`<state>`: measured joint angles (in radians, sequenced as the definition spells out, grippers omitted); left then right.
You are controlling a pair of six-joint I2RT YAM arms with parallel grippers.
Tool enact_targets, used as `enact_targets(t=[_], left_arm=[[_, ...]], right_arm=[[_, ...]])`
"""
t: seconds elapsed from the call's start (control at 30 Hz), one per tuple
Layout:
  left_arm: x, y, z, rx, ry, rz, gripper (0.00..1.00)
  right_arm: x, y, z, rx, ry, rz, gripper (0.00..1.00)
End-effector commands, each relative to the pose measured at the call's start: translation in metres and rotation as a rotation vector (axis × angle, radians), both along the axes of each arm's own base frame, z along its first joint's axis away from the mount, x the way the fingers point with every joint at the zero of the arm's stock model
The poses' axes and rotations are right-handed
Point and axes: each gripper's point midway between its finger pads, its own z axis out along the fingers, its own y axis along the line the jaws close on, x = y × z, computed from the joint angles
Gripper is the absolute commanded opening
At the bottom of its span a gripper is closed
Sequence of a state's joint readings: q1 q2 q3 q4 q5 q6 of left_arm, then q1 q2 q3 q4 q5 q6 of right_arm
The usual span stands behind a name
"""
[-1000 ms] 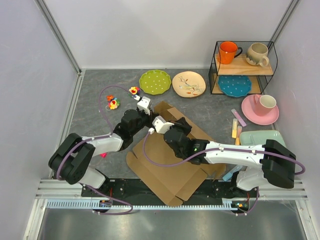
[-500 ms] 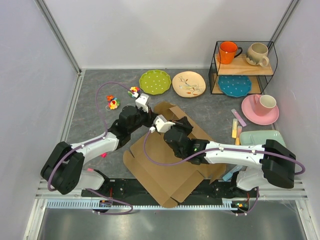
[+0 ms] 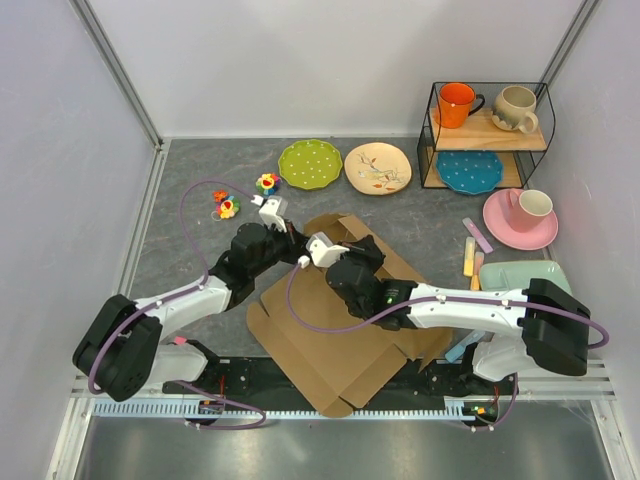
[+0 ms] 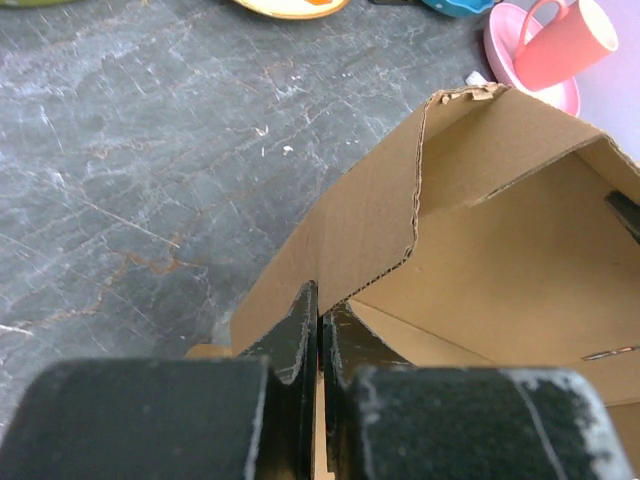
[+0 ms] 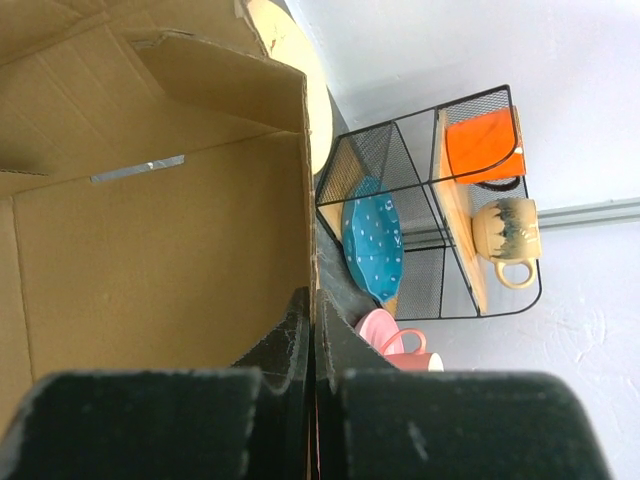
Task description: Fold the paper box
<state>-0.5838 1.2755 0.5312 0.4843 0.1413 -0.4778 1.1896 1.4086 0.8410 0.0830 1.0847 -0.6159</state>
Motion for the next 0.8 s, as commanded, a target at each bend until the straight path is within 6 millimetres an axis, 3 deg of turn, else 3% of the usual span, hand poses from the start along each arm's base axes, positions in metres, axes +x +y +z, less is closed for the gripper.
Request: enact_targets(t=[0.0,0.33,0.47,0.63,0.77], left_arm=[[-0.015,-0.010,0.025,-0.171,-0.008,-0.038,0.02],[-0.043,-0.024,-0.006,-0.196,0.135,-0.145,0.04],[-0.050,-0.025,-0.010,-0.198,0.152,-0.160,0.16],[-0.055,-0.023,-0.005,-0.187,0.137,-0.179,0.17],[-0.060,-0.022,-0.012,-0.153,0.189,-0.188,0.28]], right_arm=[[-0.005,0.008,-0.007,0.014,0.010,0.017,0.00],[-0.013,0.003,-0.008,-0.058,-0.018,0.017,0.00],[-0.020,0.003,-0.017,-0.112,-0.028,0.027,0.00],[-0.024,-0.002,-0.028,-0.137,-0.021,0.025,0.00],[-0.027,-0.005,-0.032,-0.136,-0.019,0.017,0.00]])
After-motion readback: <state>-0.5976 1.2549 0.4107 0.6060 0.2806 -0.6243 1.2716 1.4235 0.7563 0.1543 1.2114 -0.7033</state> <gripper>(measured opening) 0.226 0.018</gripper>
